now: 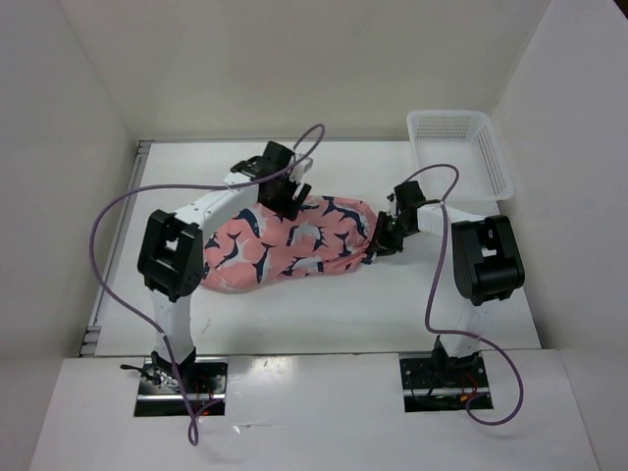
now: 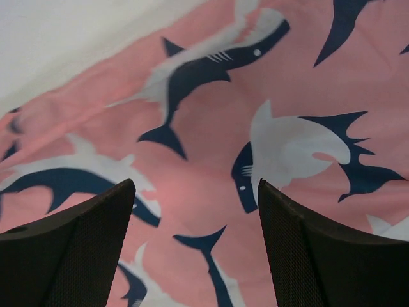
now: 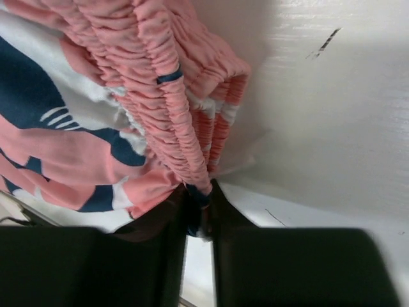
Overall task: Fold and stack the shorts
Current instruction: Fold the shorts
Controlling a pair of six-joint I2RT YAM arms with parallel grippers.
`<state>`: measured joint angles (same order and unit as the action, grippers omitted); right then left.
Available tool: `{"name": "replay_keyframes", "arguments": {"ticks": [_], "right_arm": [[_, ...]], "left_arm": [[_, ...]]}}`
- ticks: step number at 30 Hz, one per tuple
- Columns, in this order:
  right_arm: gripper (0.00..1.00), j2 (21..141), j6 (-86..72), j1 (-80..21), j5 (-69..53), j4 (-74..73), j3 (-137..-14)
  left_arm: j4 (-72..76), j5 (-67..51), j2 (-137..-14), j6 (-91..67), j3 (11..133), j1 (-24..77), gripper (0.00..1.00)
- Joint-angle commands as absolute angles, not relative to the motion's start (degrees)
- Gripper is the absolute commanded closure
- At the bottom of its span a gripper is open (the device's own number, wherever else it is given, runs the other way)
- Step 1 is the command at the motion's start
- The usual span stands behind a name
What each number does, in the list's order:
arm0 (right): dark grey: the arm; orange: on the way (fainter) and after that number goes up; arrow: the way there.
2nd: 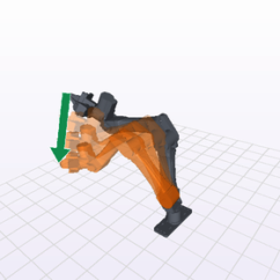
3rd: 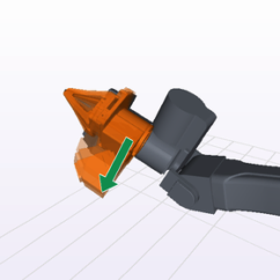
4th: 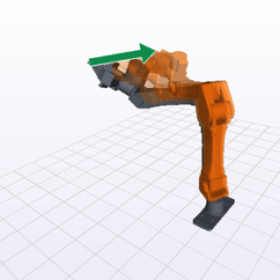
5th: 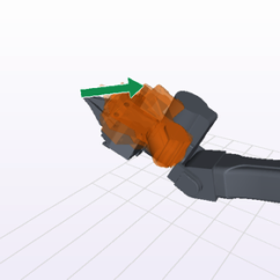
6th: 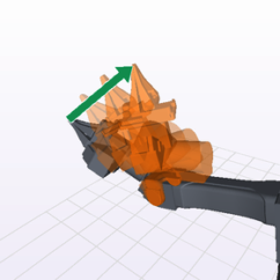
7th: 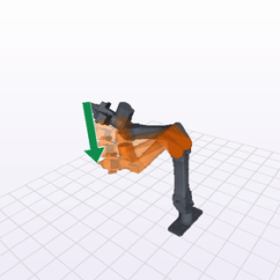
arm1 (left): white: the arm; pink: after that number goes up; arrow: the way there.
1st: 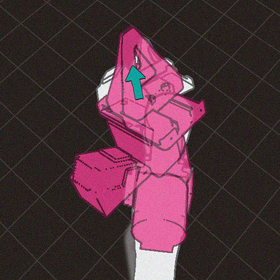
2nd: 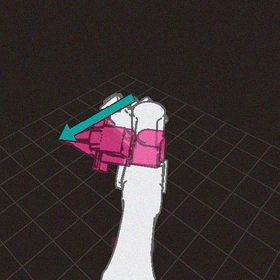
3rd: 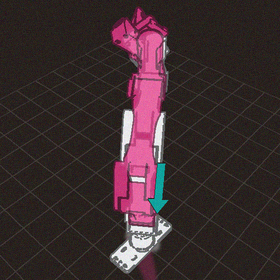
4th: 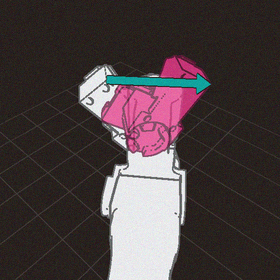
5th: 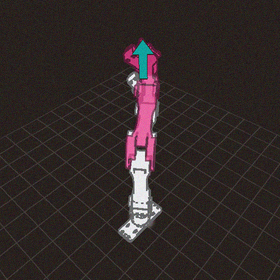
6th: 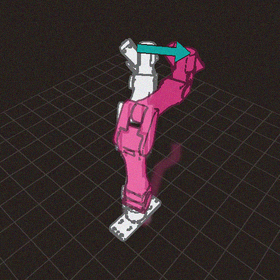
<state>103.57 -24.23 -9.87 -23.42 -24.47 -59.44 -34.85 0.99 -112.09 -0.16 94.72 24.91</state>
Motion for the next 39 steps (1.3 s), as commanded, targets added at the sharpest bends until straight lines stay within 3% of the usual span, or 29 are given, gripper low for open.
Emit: {"name": "replay_keyframes", "arguments": {"ticks": [1,5,17,18,19,21,22,28,31,35,39], "right_arm": [[0.83,103.54,-24.61,-10.28,-20.04,-21.19,-58.10],[1.00,102.49,-24.08,-10.28,-20.04,-20.66,-58.10],[1.00,97.30,-6.97,-10.28,-16.16,-25.12,-63.90],[0.94,96.42,-5.90,-10.28,-20.44,-25.92,-63.90],[0.78,95.89,-5.89,-10.28,-22.04,-26.62,-63.29],[0.36,94.49,-3.61,-10.28,-25.82,-27.77,-62.40],[0.25,94.48,-2.82,-10.28,-29.15,-27.77,-61.71],[0.03,93.78,-2.27,-9.67,-25.69,-26.64,-62.31],[0.03,96.85,-7.36,-9.67,-23.04,-23.74,-64.06],[0.12,101.33,-13.00,-9.67,-13.82,-22.06,-67.49],[0.12,105.64,-12.13,-9.67,-11.52,-20.92,-70.66]], "left_arm": [[-33.84,0.08,-118.81,0.00,95.36,26.62,0.15],[-32.35,1.49,-122.51,0.00,96.06,28.82,0.15],[-29.27,5.97,-128.76,0.00,95.54,30.41,0.14],[-29.27,5.98,-129.28,0.00,95.54,30.41,0.14],[-29.27,5.98,-129.29,0.00,95.54,30.41,0.14],[-29.27,5.98,-129.29,0.00,95.54,30.41,0.14],[-29.27,5.98,-129.29,0.00,95.02,30.41,0.14],[-29.27,5.98,-128.76,0.00,95.01,30.94,0.14],[-29.27,5.98,-128.76,0.00,95.01,30.94,0.14],[-29.27,6.50,-128.76,0.00,95.01,31.46,0.14],[-29.27,6.50,-128.76,0.00,95.01,31.46,0.14]]}}
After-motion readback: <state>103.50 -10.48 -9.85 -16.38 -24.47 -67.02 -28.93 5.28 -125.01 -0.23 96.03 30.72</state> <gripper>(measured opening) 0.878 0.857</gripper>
